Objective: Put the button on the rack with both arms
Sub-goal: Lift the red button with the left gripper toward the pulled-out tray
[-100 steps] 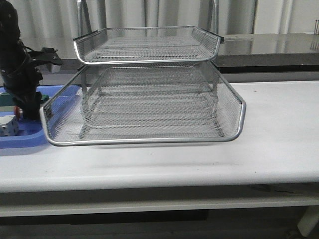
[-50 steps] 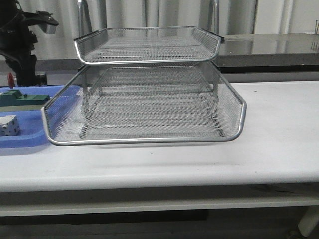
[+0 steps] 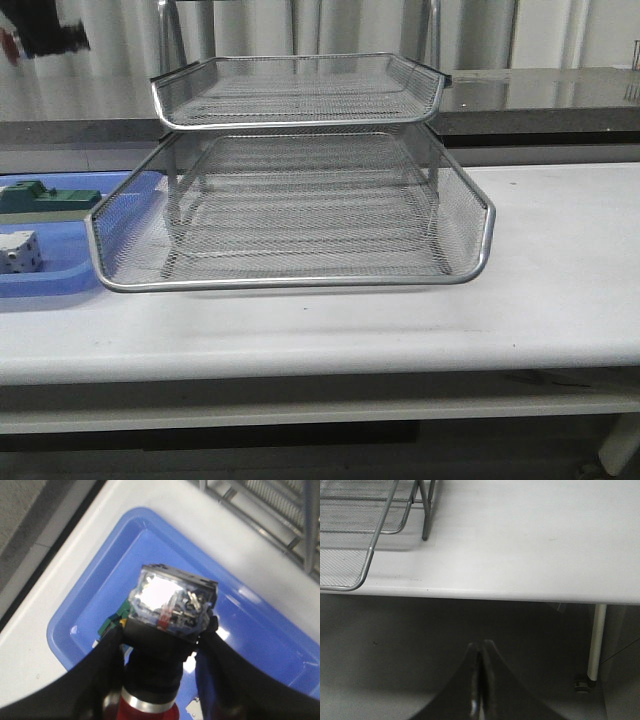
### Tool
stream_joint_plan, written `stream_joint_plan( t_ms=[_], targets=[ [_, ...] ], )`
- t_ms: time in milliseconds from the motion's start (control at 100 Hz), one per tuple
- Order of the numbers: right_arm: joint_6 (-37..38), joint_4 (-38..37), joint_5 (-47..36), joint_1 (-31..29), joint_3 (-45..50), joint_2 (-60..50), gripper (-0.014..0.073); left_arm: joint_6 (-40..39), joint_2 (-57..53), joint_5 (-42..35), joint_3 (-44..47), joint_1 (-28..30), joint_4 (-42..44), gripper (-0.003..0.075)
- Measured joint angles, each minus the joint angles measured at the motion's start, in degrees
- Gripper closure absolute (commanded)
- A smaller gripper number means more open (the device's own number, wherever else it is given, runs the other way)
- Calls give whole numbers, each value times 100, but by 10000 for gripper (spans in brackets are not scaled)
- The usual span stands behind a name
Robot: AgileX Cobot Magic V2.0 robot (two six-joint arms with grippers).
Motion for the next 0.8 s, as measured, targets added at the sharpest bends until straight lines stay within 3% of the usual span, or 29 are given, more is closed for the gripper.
stream_joint_plan(
  t_ms=[210, 370, 800],
  targets=[
    [0, 0, 0, 0, 0, 0, 664, -7, -699, 36, 78, -14, -300, 715],
    [0, 0, 0, 0, 0, 0, 664, -12, -1360, 36, 659, -222, -315, 715],
    [0, 0, 0, 0, 0, 0, 664, -12, -2208, 52, 2194, -1557, -359, 715]
  ],
)
